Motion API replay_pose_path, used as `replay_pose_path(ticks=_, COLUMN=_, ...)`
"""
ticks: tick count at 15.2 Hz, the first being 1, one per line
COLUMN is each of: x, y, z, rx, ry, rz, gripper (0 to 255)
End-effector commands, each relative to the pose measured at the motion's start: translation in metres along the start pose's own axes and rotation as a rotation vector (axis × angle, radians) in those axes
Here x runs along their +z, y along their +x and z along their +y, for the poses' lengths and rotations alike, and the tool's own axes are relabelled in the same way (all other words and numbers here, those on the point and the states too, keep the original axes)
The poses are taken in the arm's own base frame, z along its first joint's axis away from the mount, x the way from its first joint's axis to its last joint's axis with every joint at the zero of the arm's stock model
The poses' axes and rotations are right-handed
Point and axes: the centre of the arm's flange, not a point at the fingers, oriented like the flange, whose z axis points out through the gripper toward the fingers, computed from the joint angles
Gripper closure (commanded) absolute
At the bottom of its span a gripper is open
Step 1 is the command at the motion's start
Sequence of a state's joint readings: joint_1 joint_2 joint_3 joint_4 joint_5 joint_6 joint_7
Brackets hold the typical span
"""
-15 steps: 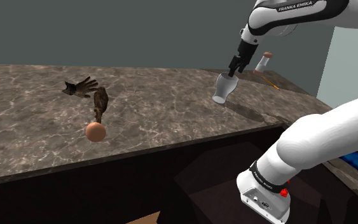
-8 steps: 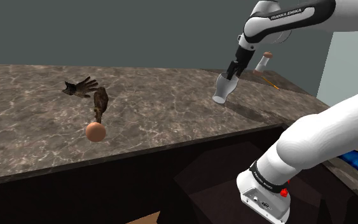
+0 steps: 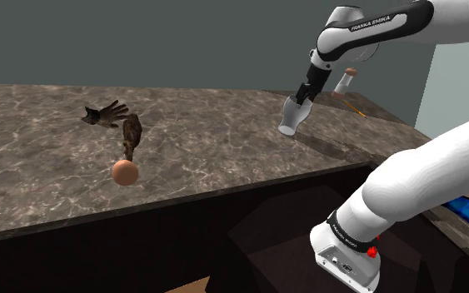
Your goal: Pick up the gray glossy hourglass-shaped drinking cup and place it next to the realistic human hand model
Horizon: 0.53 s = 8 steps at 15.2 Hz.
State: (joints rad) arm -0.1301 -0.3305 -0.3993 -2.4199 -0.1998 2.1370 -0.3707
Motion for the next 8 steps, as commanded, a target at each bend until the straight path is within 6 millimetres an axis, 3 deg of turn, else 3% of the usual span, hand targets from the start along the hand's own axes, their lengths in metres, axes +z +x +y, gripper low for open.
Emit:
replay_pose_path(ticks=1, x=0.0000, y=0.0000, z=0.0000, rx=0.000, ry=0.000, rz=0.000, gripper=0)
replay_pose_path(ticks=2, x=0.0000, y=0.0000, z=0.0000, rx=0.000, ry=0.000, rz=0.000, gripper=255)
replay_pose_path(ticks=8, x=0.0000, y=0.0000, z=0.0003, rx=0.000, ry=0.000, rz=0.000, gripper=255)
